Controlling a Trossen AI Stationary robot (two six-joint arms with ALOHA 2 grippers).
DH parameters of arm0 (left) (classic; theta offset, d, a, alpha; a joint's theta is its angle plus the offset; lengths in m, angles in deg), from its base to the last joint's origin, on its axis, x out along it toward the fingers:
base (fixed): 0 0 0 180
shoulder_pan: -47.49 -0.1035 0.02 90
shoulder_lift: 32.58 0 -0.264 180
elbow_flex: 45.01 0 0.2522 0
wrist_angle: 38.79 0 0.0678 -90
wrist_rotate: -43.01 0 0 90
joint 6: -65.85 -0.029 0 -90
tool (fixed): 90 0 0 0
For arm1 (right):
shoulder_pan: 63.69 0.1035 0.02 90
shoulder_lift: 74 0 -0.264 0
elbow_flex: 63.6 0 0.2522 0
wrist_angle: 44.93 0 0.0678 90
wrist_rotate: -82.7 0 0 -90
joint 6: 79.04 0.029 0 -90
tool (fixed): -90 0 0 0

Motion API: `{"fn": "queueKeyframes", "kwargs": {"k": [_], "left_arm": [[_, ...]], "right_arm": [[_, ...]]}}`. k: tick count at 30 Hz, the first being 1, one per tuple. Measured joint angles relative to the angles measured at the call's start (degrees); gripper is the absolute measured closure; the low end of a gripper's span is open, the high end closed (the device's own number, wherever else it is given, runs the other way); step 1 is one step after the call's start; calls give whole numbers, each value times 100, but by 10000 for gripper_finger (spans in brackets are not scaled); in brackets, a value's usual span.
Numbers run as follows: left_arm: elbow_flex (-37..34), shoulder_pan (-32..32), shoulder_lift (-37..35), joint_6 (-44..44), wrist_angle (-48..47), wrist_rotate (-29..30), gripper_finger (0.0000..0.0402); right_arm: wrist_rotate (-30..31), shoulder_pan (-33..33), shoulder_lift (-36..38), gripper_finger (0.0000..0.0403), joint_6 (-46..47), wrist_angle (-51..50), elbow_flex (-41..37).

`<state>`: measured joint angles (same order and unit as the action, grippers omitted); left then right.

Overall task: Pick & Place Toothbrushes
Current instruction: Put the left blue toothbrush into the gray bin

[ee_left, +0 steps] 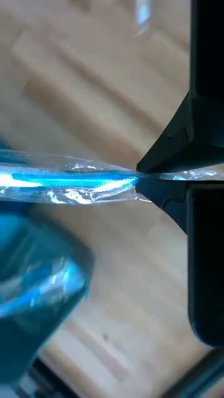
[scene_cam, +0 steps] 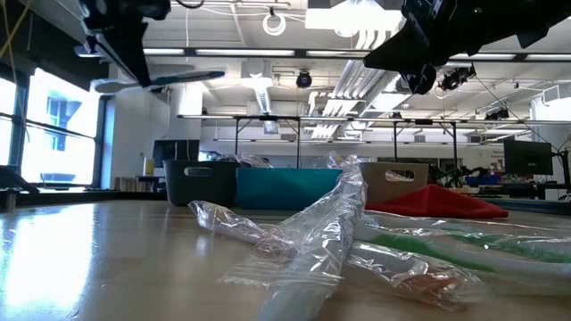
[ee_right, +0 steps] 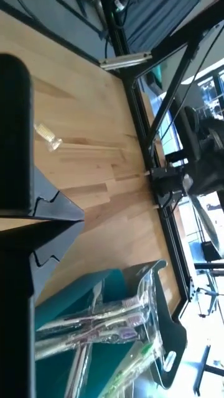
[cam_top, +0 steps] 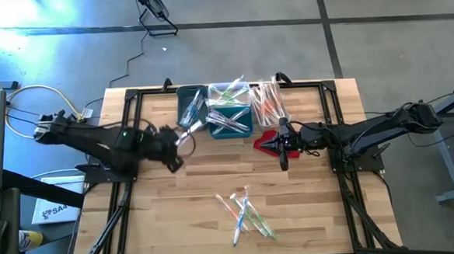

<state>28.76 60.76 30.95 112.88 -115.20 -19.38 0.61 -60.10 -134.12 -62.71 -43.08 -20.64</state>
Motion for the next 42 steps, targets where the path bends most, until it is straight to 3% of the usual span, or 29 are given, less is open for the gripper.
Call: {"fn": "queueKeyframes", "kwargs": {"k": [5,10,16,25,33,42], "left_arm": [[0,-973,-125,-589,198,-67,396],[-1,-2087,-102,-1601,1000,-635,396],[-228,-3447,-33,-2414,2437,-1716,396],[-763,-5043,72,-2550,3223,-3306,396],[-1094,-5378,547,-2422,5036,-4041,396],[-1113,-5378,1493,-2089,5668,-4511,396]], "right_arm": [[308,0,0,399,-14,0,0],[791,0,0,399,-10,0,0],[1122,0,0,399,-4,0,0],[1178,0,0,399,51,0,0],[1811,0,0,399,53,2,0],[2092,0,0,399,45,2,0]]}}
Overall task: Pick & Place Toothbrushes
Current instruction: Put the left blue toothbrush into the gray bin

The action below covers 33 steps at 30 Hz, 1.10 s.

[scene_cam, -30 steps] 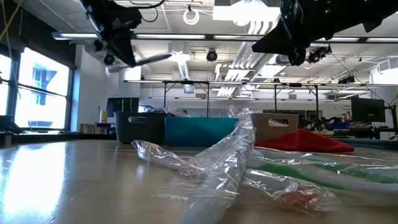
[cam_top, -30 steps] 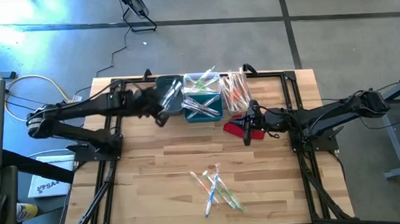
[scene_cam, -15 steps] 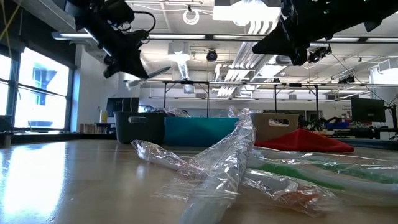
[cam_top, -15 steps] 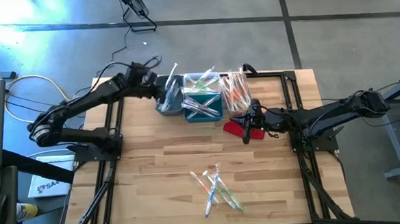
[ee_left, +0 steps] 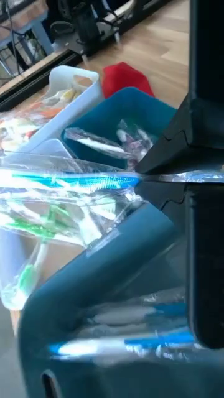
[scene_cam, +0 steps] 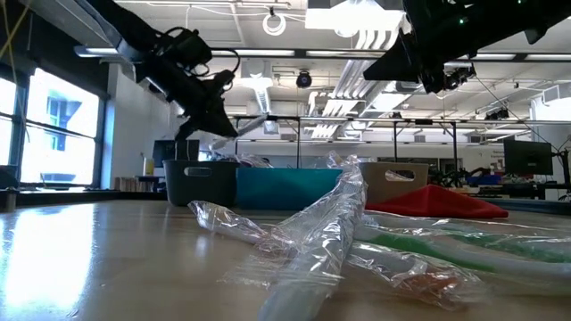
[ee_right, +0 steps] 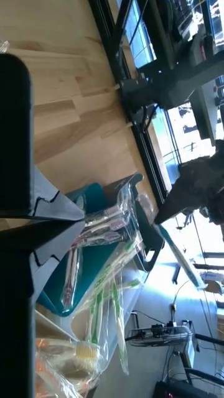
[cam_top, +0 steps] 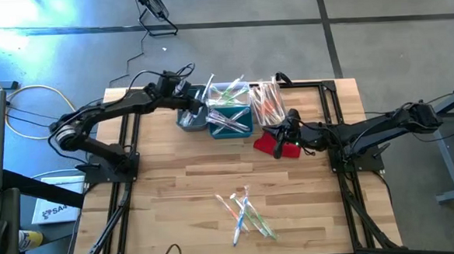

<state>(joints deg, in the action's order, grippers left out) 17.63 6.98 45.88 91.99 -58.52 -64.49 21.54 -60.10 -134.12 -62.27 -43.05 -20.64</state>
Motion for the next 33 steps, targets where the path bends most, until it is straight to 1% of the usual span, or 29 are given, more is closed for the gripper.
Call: {"fn": "queueKeyframes", "kwargs": {"k": [5,9,15,19,26,33], "left_arm": [[0,2,246,304,490,-15,396],[3,2,248,438,351,93,396],[5,2,249,691,-45,930,396],[7,2,245,716,-202,1090,396],[7,2,245,718,-919,1556,396],[7,7,245,738,-872,1663,396]], "right_arm": [[0,0,0,399,7,0,0],[0,0,0,399,6,-2,0],[0,0,0,399,7,-4,0],[0,0,0,399,7,-4,0],[0,0,0,399,4,-7,0],[0,0,0,399,-10,-9,0]]}}
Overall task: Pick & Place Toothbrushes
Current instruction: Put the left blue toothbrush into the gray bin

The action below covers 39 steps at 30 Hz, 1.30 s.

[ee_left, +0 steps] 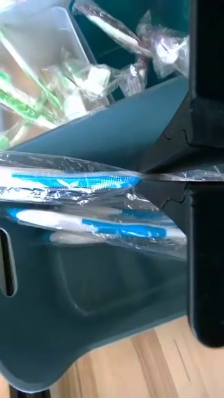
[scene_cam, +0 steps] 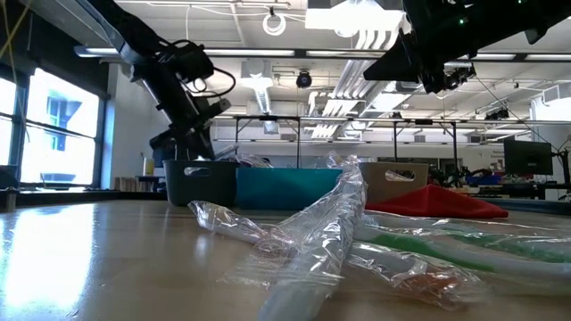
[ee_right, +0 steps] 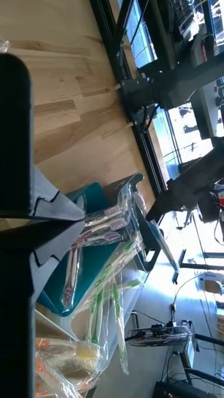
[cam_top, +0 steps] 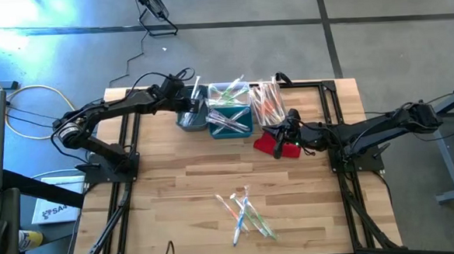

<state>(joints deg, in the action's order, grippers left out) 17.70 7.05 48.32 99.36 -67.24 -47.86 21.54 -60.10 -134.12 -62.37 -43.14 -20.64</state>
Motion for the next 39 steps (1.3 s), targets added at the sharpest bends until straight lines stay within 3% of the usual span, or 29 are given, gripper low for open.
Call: {"fn": "queueKeyframes", "kwargs": {"k": [10,31,39], "left_arm": [[0,382,0,-9,-53,330,396],[0,446,433,123,-238,299,394],[0,448,433,253,-219,299,329]], "right_arm": [[0,0,0,399,-1,-9,0],[-24,0,0,399,17,-53,2],[-24,0,0,399,19,-59,2]]}}
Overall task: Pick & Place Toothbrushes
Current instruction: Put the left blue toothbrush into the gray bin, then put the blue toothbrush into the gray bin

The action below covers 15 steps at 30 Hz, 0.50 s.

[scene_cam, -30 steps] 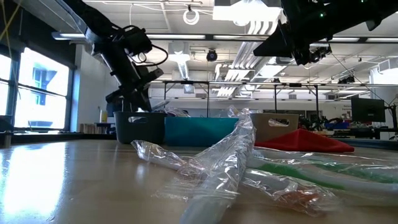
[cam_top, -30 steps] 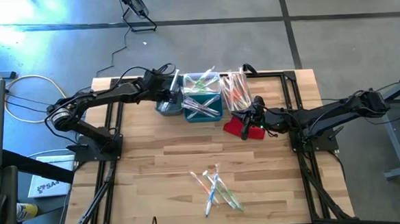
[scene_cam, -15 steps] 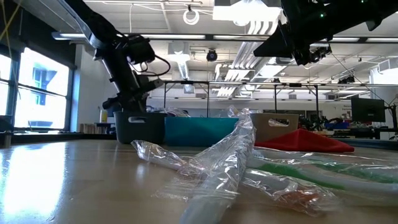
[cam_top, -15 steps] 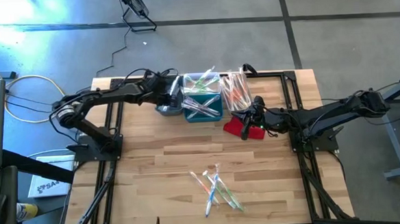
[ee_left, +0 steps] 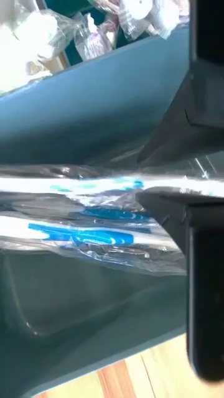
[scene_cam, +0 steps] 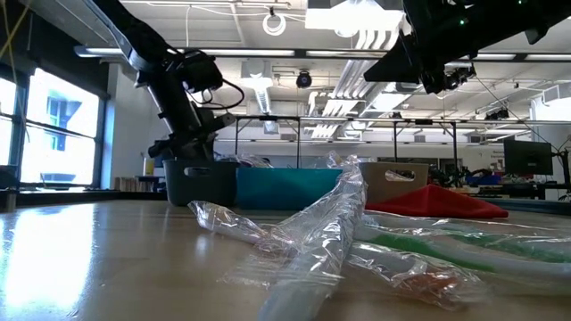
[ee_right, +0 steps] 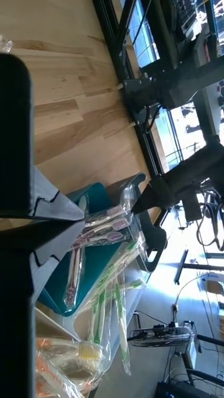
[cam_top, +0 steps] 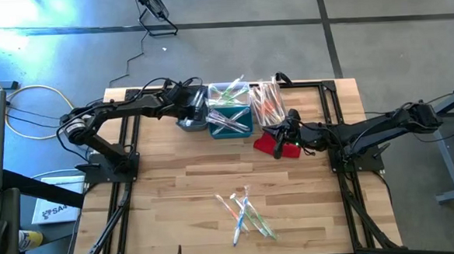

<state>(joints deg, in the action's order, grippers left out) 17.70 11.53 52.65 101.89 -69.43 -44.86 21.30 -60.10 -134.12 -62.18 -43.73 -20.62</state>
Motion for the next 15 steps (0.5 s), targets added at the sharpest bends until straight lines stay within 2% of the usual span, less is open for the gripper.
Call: {"fn": "queueKeyframes", "kwargs": {"k": [7,12,15], "left_arm": [[134,-2,-2,-25,40,-162,268],[405,0,-4,-40,43,-172,260],[551,0,-20,-366,34,-175,260]], "right_arm": [[0,-2,0,399,0,-2,0],[0,0,0,399,0,-4,0],[0,0,0,398,0,-8,0]]}}
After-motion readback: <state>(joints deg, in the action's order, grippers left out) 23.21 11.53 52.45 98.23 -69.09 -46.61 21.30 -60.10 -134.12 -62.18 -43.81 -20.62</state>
